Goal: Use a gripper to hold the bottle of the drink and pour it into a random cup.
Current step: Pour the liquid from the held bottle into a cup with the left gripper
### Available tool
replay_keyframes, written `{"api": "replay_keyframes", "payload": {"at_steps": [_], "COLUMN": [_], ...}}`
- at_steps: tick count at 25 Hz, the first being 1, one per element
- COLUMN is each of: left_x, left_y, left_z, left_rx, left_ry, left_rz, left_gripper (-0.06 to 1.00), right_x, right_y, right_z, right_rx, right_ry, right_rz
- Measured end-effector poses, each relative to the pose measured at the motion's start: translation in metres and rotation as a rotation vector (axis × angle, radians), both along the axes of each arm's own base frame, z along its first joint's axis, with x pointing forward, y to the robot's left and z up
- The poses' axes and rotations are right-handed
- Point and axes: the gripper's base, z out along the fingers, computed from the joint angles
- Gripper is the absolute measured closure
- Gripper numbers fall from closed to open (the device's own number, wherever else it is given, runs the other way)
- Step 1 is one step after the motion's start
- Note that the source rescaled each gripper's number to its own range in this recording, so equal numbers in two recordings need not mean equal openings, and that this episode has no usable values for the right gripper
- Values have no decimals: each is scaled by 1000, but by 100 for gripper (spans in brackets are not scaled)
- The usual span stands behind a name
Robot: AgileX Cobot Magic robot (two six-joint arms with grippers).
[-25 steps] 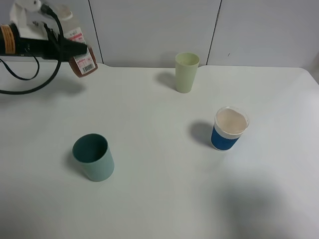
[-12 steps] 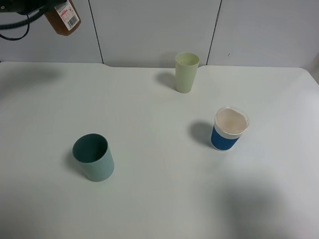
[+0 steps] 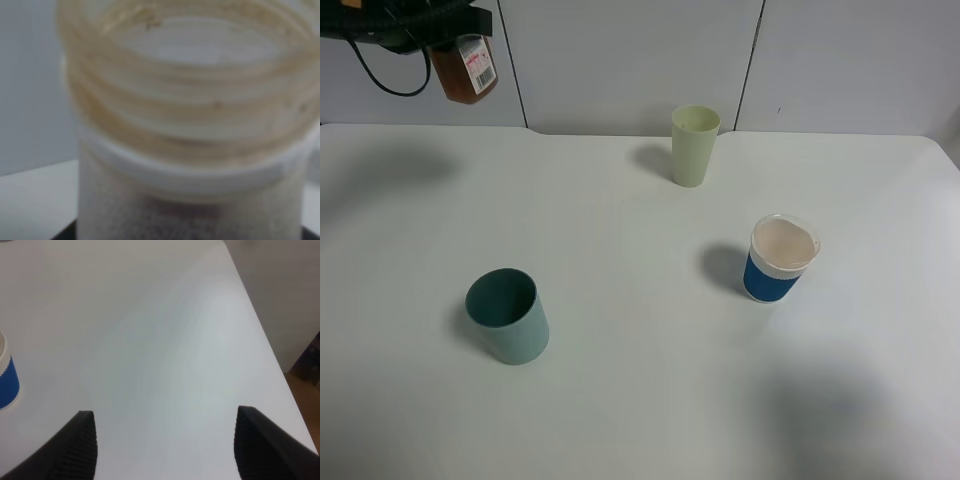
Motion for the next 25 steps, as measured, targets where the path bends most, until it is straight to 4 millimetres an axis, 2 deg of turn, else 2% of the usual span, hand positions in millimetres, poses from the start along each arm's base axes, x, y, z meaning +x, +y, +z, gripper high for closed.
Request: {"api": "replay_keyframes", "payload": {"at_steps": [3,12,20,25], "left_x": [-8,-32,-48,-54], "left_y": [-18,-67,-100,-128], "left_z": [-4,-7,-5,-21], "left_rx": [40,-7,7,42], "left_ry": [30,89,24,0], "left_rz": [-58,-212,-349,-381], "left_gripper": [94,94,94,94], "right_x": [0,0,0,0], "right_y": [0,0,0,0], "right_z": [0,0,0,0], "right_rx": [0,0,0,0], "right_ry": [0,0,0,0], "right_rz": [0,0,0,0]}}
